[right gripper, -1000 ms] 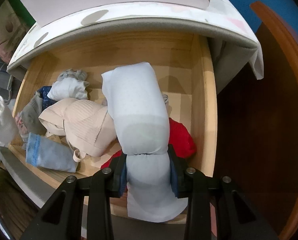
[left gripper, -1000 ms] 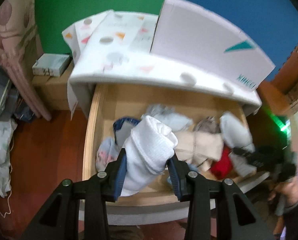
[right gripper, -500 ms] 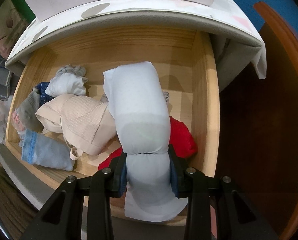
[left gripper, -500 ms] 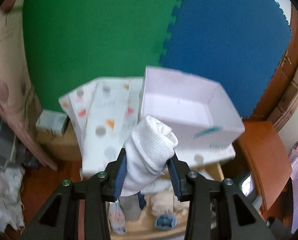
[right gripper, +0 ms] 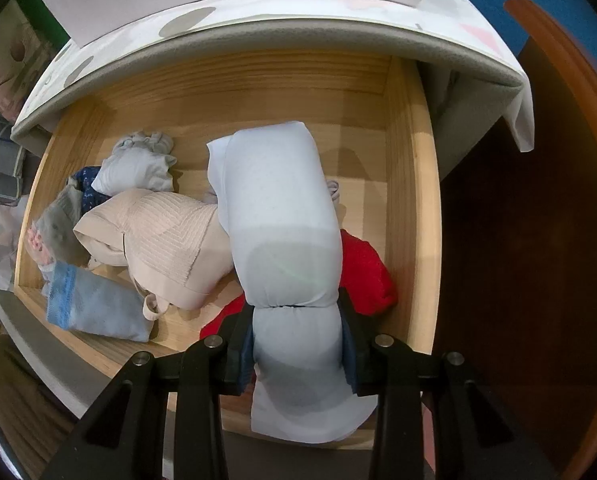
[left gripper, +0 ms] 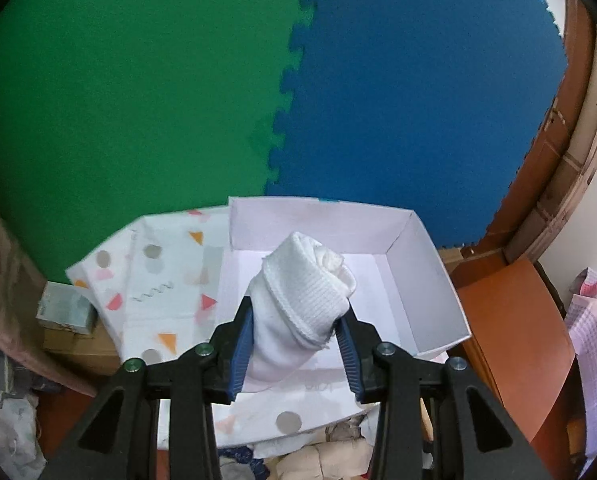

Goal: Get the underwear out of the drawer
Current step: 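Lift the white sock out with the left tool and lower it into the white box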

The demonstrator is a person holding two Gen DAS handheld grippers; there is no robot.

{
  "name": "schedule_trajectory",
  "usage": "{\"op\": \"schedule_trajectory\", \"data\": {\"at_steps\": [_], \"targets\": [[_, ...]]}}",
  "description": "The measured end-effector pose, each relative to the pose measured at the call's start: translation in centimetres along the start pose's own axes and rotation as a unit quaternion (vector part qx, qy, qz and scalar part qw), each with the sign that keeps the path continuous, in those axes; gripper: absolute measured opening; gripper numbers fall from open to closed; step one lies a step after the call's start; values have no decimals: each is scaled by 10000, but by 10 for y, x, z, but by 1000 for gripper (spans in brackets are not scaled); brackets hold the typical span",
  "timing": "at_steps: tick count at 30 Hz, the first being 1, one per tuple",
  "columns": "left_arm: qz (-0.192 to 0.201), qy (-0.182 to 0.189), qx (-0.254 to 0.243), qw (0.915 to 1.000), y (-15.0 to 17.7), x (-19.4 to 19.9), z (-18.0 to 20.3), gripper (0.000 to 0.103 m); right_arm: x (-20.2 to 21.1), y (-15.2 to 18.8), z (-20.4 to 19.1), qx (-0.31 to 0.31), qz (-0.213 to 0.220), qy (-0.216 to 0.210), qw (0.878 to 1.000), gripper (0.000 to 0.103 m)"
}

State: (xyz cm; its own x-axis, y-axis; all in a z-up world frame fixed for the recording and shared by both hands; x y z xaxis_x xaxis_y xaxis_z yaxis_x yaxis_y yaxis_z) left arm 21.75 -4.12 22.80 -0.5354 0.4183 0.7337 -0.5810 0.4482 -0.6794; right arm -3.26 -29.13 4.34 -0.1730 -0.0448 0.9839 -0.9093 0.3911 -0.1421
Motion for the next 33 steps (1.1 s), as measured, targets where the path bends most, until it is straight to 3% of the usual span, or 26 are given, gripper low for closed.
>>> {"op": "schedule_trajectory", "data": {"at_steps": [7, 14, 33], "targets": [[-394, -31, -46, 9992, 7, -62, 5, 40, -1, 0, -3, 18, -23, 20, 10000, 33], [-859, -188, 108, 9961, 30, -94, -2, 40, -2, -1, -5, 29, -40, 25, 10000, 34], [-1220, -784, 506, 9881, 65, -86, -14, 40, -4, -1, -8, 97, -34, 95, 9999, 34]]}}
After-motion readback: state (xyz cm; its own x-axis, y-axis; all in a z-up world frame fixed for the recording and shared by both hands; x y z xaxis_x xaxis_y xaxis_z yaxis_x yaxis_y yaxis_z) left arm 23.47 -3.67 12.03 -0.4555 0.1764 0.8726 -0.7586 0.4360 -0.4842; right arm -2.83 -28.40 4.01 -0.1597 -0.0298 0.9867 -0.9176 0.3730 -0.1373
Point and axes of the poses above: each gripper's, at about its wrist camera, not at the fingertips, and x roughly against the way its jaws point, z to its right, y to its underside, the point moved 1 cm from there along -x, roughly the way its jaws point, and after that the axes turned 13 degrees about -x, right-handed, at the moved point
